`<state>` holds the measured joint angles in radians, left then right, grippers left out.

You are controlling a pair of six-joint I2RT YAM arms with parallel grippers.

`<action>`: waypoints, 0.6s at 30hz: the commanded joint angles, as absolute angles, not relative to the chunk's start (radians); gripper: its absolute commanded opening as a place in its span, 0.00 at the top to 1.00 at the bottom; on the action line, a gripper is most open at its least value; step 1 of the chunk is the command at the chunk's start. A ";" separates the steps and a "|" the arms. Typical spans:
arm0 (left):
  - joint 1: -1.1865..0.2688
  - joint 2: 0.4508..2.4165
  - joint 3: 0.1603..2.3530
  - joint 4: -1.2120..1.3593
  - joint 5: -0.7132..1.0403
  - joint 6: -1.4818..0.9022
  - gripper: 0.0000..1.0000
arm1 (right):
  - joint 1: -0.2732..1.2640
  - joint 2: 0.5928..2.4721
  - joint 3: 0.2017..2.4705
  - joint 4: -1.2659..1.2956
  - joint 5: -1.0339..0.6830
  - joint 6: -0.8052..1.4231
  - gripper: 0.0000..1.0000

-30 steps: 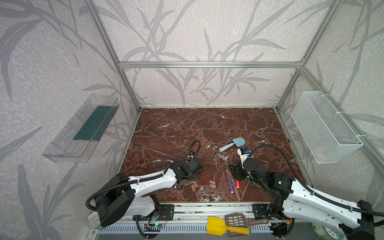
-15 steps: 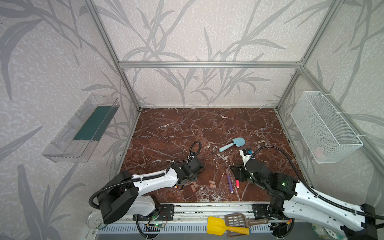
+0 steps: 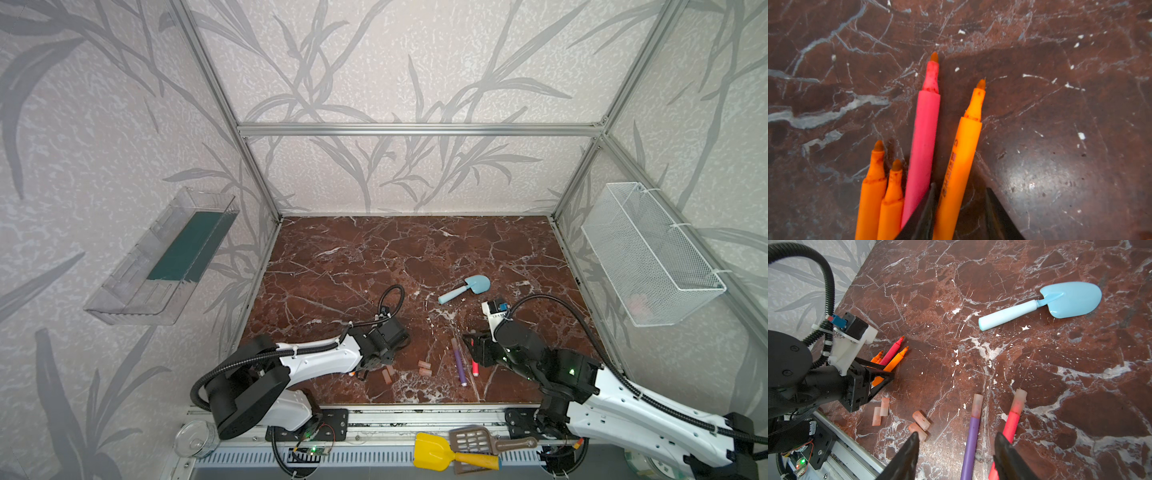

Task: Insert the pens into the pen caps
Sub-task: 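Lower the left gripper over an orange marker and close on it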

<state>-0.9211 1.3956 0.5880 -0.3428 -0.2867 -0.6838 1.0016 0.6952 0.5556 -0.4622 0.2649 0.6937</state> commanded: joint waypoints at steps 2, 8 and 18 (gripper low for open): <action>-0.923 1.421 0.586 -0.341 -0.284 -0.700 0.65 | 1.007 0.678 0.545 -0.482 0.254 0.704 0.43; -0.923 1.452 0.595 -0.337 -0.284 -0.693 0.69 | 1.007 0.681 0.546 -0.472 0.252 0.704 0.43; -0.923 1.504 0.616 -0.341 -0.296 -0.693 0.76 | 1.006 0.700 0.537 -0.412 0.235 0.716 0.43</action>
